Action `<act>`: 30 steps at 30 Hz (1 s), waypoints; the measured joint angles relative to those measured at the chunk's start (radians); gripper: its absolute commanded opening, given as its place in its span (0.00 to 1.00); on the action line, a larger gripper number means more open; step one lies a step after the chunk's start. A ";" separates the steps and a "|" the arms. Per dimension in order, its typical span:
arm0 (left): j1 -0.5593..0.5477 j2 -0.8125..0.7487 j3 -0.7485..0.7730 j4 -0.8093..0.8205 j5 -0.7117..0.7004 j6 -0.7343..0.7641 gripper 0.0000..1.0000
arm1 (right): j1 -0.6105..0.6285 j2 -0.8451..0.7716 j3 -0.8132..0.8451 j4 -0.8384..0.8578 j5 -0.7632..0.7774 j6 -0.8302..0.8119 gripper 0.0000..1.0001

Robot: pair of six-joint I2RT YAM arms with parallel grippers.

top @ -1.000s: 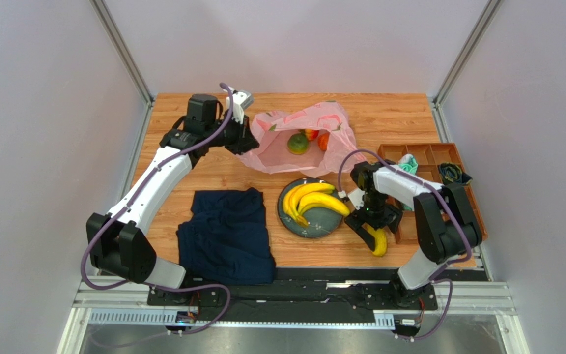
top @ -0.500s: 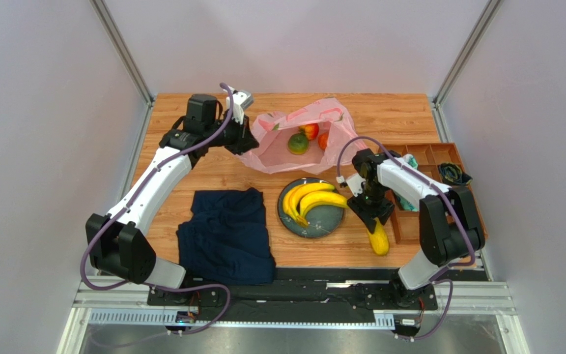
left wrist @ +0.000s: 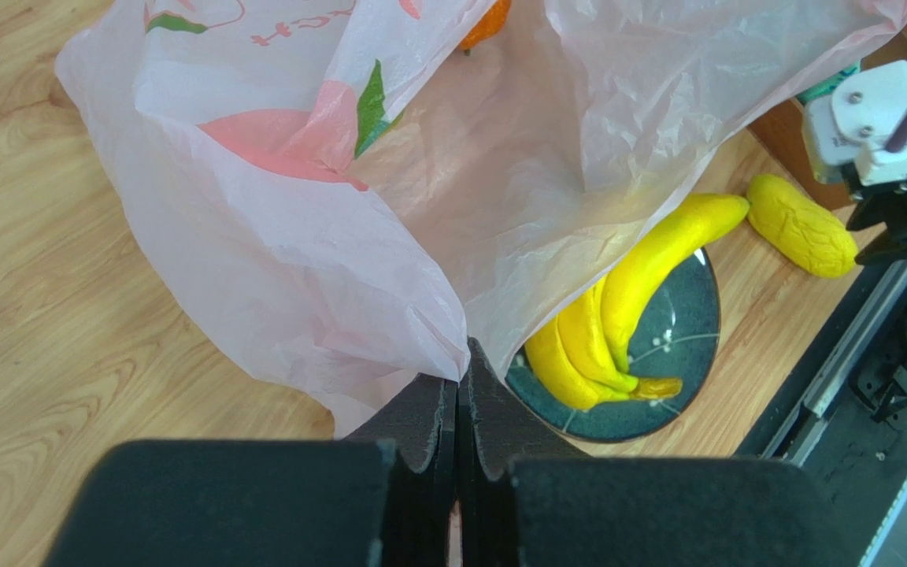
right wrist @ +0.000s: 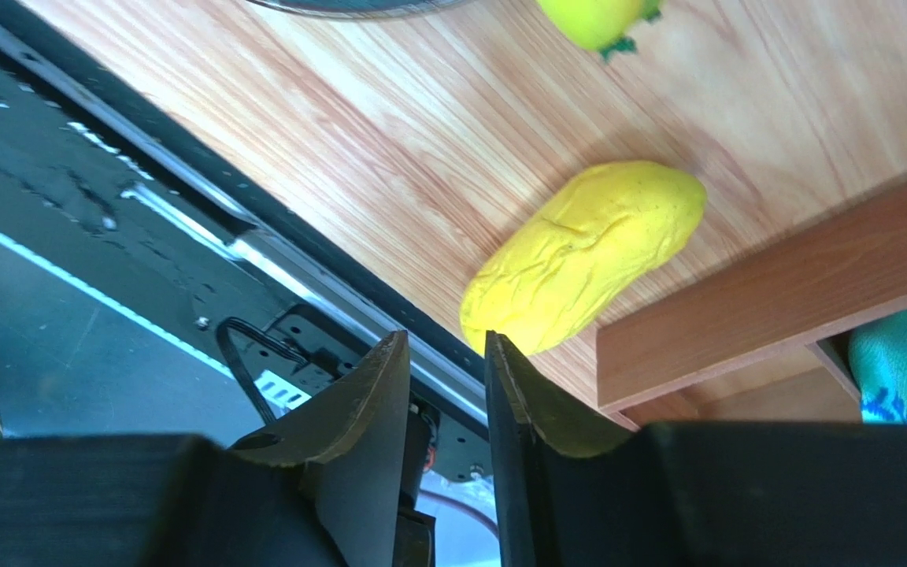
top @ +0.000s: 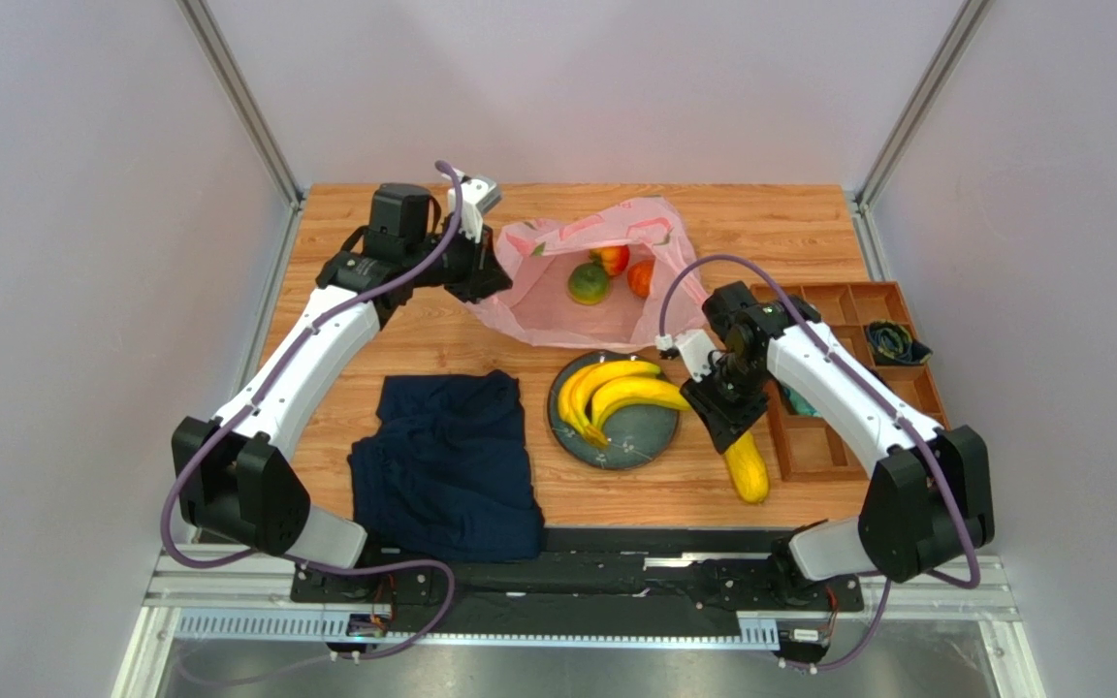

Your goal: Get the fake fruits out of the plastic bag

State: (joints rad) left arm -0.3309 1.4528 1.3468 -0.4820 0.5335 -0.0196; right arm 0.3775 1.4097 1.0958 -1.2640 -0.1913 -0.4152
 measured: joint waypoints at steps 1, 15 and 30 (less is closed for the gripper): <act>0.000 0.001 0.002 0.000 0.000 0.000 0.00 | 0.005 -0.010 0.005 0.000 -0.012 -0.001 0.33; 0.000 0.001 0.004 0.000 0.000 0.000 0.00 | 0.026 -0.024 -0.087 0.034 0.146 0.030 0.86; 0.000 0.001 0.004 0.000 0.000 0.000 0.00 | -0.066 0.169 -0.141 0.161 0.211 -0.020 0.36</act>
State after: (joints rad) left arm -0.3309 1.4540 1.3506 -0.4824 0.5335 -0.0193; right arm 0.3111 1.5791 0.9546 -1.1034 0.0193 -0.4351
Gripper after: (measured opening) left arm 0.008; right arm 0.487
